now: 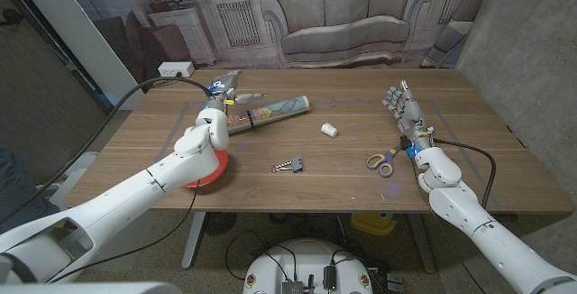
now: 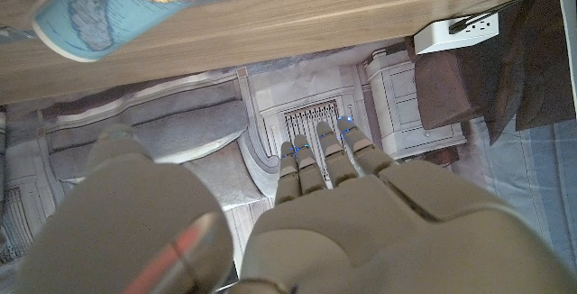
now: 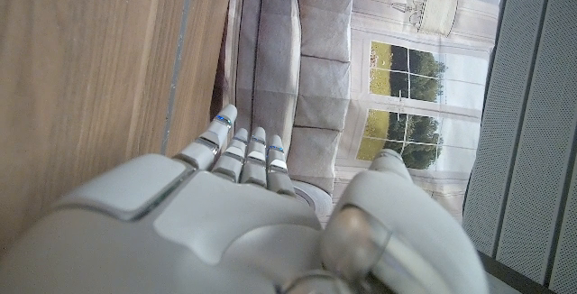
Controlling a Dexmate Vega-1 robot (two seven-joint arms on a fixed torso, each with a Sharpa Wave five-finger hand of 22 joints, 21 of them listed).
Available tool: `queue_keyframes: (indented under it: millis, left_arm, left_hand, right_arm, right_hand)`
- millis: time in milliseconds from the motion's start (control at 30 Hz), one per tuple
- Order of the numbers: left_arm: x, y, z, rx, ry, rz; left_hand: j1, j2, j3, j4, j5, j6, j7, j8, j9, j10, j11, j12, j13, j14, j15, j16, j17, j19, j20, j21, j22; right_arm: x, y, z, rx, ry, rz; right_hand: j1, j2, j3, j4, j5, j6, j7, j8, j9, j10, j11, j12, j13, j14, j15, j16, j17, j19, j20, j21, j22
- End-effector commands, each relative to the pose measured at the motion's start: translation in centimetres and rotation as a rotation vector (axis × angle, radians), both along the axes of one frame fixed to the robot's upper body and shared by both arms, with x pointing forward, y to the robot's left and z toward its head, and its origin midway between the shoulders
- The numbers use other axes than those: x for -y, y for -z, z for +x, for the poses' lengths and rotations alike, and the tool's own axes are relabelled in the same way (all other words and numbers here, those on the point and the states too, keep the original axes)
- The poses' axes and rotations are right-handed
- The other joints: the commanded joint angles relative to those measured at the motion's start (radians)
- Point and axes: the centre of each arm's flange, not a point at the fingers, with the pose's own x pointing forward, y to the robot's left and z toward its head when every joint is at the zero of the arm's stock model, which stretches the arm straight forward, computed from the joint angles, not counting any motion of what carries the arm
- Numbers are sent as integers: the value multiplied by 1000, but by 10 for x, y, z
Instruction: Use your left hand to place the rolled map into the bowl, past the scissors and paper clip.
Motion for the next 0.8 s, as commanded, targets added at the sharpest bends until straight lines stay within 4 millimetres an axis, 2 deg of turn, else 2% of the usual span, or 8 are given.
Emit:
queue_keyframes:
  millis: [33,800]
  left_arm:
    - [1,8,3,-33,-11,13]
    - [6,24,12,-81,-16,-2]
  left_hand:
    - [9,2,-2,-9,7,0,-5,-2,4,-4,2,-4,3,-4,-42,-4,4,7,-40,-5,6]
    - [16,7,-13,-11,12,-3,-4,-6,4,-8,2,-5,4,-2,-36,0,7,18,-44,-9,9]
  right_arm:
    - [-2,-1,-2,-6,-2,-7]
    - [0,5,-3,-16,-3,6]
  right_hand:
    - [12,4,6,-8,-3,9,1,2,6,6,3,1,4,5,3,0,2,11,-11,-1,3]
    - [26,12,12,-16,-4,11,1,2,6,10,3,2,4,8,1,0,2,16,-11,-8,3]
